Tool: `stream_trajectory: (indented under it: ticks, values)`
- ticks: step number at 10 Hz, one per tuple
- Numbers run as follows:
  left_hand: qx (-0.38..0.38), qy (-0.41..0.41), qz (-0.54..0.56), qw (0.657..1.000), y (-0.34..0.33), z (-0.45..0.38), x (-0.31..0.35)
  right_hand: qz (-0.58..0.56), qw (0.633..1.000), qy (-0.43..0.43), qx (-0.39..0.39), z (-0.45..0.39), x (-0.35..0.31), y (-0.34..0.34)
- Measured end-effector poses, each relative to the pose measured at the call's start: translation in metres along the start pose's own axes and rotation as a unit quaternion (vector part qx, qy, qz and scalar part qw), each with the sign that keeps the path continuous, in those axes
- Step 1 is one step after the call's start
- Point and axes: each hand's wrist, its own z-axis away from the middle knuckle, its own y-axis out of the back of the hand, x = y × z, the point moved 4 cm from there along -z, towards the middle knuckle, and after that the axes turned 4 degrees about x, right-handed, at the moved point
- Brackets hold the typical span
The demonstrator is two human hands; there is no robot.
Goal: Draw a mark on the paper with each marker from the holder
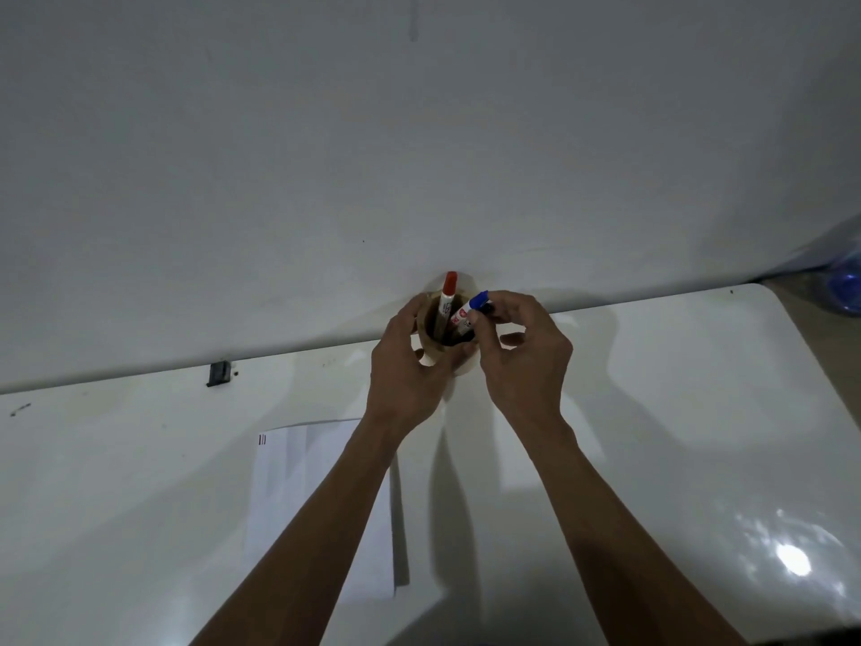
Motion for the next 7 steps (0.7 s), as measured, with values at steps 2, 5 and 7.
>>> stream_trajectory:
  ticks: [2,5,7]
  values:
    - [-0.006,-0.015,0.010,1.000,0.000,0.000,-0.001,-0.005,1.000,-0.024,0.011,-0.001,0.000,0.001]
    - [-0.013,-0.026,0.000,1.000,0.000,0.000,0.002,-0.009,1.000,-0.020,0.005,0.000,0.000,0.008]
    - [0.013,0.007,-0.035,0.999,0.007,0.009,0.003,-0.014,1.000,-0.017,0.002,0.000,-0.010,0.021]
